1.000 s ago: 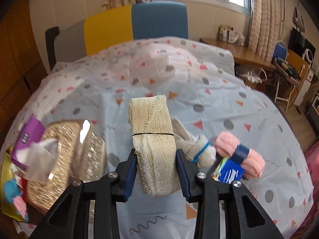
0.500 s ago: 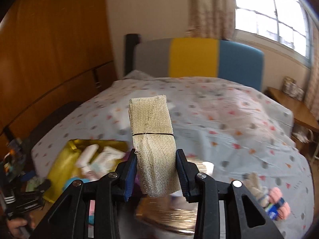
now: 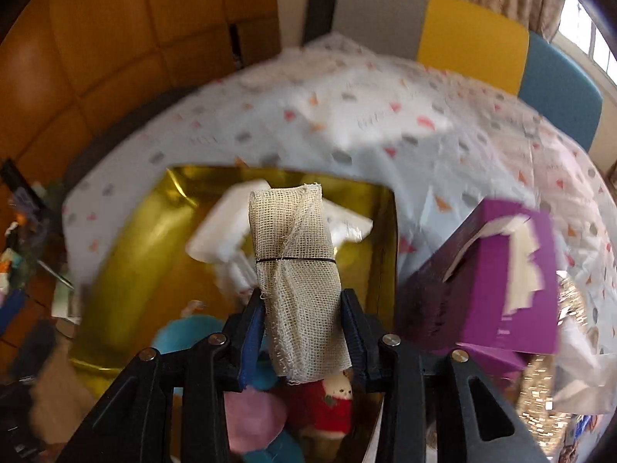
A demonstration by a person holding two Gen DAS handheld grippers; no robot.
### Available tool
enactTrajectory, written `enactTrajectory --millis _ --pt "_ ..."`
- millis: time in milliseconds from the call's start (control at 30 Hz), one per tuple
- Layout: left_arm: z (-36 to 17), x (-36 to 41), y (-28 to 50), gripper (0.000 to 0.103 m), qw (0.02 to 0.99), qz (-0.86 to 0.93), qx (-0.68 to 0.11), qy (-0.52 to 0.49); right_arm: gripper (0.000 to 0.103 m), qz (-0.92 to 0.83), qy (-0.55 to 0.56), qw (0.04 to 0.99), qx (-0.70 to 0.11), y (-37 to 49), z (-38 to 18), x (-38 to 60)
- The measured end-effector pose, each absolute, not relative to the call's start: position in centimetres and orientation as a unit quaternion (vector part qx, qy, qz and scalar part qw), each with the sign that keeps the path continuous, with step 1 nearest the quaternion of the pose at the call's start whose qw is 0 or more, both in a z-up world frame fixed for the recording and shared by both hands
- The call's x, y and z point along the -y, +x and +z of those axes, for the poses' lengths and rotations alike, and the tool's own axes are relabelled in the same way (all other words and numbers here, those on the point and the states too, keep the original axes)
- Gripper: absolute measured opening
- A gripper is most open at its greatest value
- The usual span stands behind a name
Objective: Organize soft objects
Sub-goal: 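Carry the beige gauze roll with the right gripper into the gold tray and release, then move both grippers back toward the remaining items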
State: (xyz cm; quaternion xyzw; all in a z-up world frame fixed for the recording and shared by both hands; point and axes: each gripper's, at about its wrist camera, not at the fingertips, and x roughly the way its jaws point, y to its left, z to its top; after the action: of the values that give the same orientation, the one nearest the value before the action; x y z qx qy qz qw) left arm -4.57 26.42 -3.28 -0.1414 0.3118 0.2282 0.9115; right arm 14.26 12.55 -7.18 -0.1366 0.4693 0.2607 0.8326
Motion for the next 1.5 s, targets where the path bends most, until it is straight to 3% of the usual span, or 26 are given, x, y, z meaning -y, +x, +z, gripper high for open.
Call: enactTrajectory --millis 433,1067,1500 --pt "-3.0 -25.3 -4.4 0.1 0.915 0.217 -0.316 -0.127 0.051 0.254 -0.145 0.847 -0.443 12.5 -8.3 -10.9" --pt "-2.7 -22.9 -4.3 0.1 0.92 0.196 -0.324 -0.104 0.052 0.263 -0.133 0.891 -0.346 8.4 -2.5 -7.0" --pt "-1.9 -21.1 -4.1 0.1 0.927 0.183 -0.319 -0.078 0.052 0.208 -0.125 0.928 -0.281 7.2 1.9 2.9"
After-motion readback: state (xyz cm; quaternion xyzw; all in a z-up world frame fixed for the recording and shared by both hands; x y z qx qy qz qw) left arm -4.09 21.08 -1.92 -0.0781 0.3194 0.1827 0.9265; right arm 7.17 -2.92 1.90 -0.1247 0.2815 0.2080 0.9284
